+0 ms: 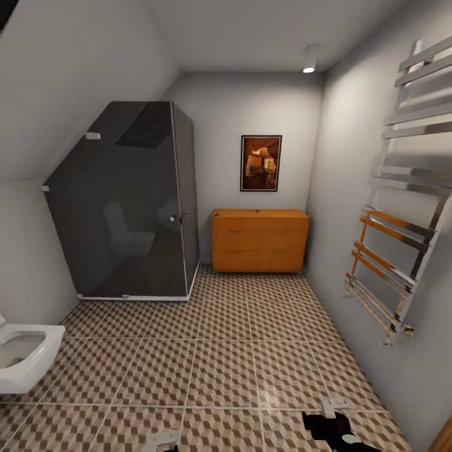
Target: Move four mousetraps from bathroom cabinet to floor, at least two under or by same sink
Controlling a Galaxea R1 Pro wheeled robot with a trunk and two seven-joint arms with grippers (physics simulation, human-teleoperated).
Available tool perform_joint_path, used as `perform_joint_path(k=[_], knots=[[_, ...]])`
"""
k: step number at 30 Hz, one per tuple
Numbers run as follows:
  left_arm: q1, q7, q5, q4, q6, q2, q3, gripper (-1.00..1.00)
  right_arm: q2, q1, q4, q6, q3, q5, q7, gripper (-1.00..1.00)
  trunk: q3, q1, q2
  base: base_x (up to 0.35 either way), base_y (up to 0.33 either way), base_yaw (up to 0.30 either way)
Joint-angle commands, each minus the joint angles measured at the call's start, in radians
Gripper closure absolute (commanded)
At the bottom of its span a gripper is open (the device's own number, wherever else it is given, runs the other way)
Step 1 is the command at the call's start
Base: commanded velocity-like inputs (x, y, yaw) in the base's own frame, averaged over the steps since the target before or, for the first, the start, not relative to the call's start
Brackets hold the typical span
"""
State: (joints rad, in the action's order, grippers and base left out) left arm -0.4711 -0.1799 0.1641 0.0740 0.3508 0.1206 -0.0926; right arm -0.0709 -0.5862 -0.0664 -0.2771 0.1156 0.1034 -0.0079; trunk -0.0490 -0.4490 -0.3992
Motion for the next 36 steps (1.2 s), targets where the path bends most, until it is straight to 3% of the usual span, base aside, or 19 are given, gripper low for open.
perform_joint_path(k=[1,36], knots=[[-0.001,-0.001,0.009,0.004,0.007,0.001,-0.009,-1.00,0.000,-0.001,-0.004,-0.007,0.009,0.010,0.000,-1.00,0.001,-0.001,-0.001,0.332,0.000,0.000],[-0.001,-0.001,0.009,0.004,0.007,0.001,-0.009,-1.00,0.000,-0.001,-0.004,-0.007,0.009,0.011,0.000,-1.00,0.004,-0.001,-0.001,0.332,-0.008,0.000]])
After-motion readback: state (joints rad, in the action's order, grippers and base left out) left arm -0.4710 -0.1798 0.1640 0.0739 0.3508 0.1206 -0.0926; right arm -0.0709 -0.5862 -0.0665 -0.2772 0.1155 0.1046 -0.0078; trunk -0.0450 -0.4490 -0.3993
